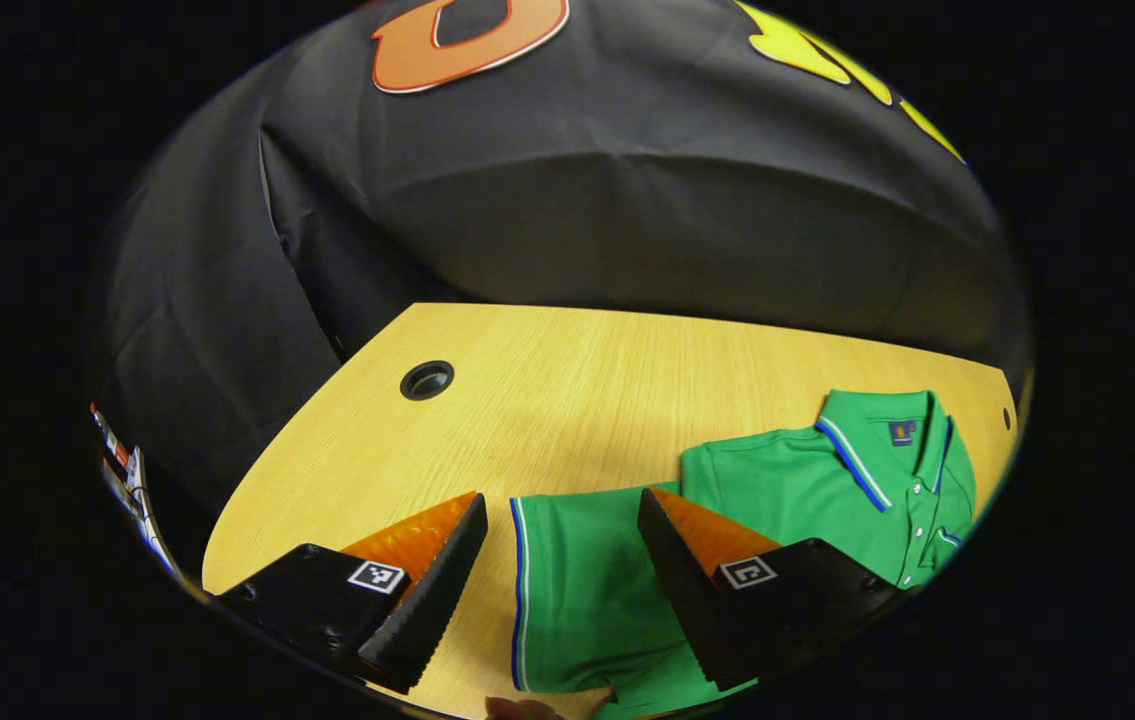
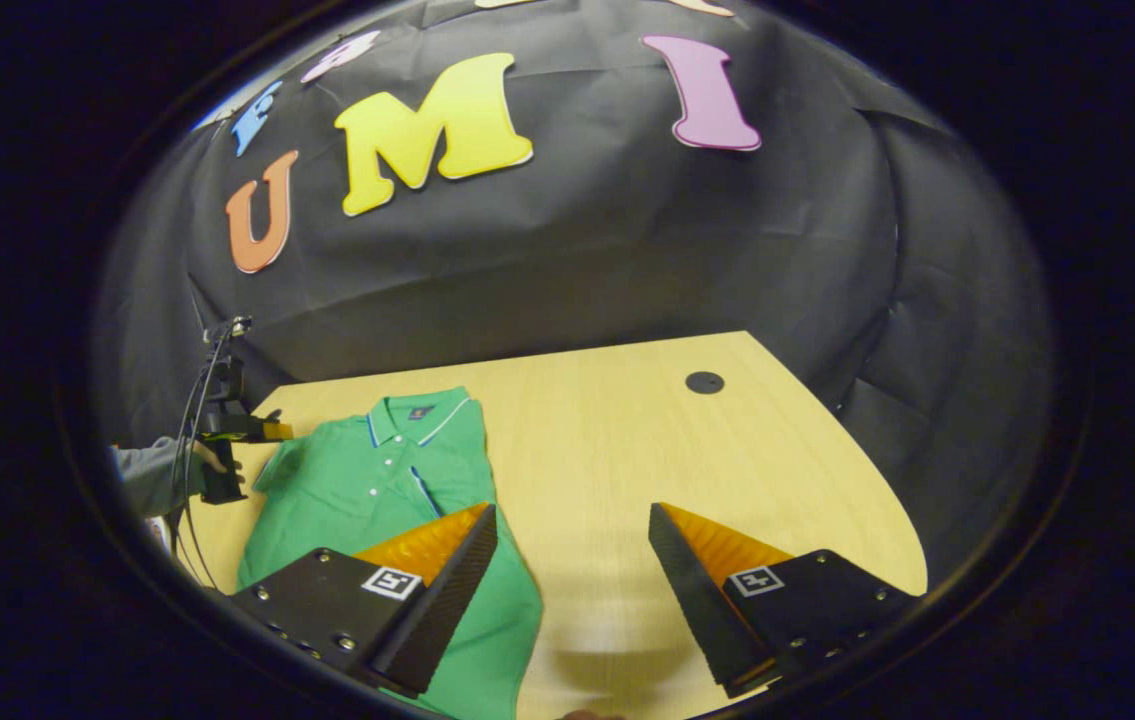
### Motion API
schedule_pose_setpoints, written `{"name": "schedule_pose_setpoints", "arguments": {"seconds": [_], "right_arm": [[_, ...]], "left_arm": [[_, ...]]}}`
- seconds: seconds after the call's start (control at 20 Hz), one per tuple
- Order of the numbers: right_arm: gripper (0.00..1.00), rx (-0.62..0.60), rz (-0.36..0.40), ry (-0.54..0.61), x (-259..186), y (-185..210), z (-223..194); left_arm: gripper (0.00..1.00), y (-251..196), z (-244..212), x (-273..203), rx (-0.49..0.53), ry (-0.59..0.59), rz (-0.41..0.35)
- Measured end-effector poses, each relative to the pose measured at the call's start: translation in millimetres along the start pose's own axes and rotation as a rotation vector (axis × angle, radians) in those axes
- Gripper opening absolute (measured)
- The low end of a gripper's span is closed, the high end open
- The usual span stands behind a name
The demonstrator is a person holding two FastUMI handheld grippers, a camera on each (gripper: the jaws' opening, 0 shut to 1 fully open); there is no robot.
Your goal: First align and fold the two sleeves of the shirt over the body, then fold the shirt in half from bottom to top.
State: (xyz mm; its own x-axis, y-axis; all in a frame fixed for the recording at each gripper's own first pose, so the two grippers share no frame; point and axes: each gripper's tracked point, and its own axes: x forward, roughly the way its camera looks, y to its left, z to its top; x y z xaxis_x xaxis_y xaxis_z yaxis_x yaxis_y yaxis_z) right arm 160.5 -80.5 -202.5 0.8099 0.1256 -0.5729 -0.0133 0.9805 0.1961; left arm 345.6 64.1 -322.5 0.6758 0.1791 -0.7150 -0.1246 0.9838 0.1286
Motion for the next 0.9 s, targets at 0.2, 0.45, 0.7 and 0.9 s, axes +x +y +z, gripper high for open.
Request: {"name": "schedule_pose_setpoints", "arguments": {"seconds": [0.2, 0.45, 0.7, 0.9], "right_arm": [[0.95, 0.019, -0.032, 0.015, -4.2, -14.4, -5.0], [0.95, 0.070, -0.036, 0.022, -4.2, -12.3, -9.9], [0.95, 0.065, -0.040, 0.007, -8.6, -10.2, -7.2], [0.95, 0.075, -0.055, 0.006, -10.8, -14.3, -7.7]], "left_arm": [[0.98, -5.4, -2.5, 5.8, 0.080, 0.022, -0.019], [0.61, -26.9, -5.5, 5.8, 0.040, 0.064, -0.129], [0.04, -26.0, -9.7, 8.3, 0.053, 0.061, -0.096], [0.03, -35.4, -4.1, 0.8, 0.015, 0.047, -0.165]]}}
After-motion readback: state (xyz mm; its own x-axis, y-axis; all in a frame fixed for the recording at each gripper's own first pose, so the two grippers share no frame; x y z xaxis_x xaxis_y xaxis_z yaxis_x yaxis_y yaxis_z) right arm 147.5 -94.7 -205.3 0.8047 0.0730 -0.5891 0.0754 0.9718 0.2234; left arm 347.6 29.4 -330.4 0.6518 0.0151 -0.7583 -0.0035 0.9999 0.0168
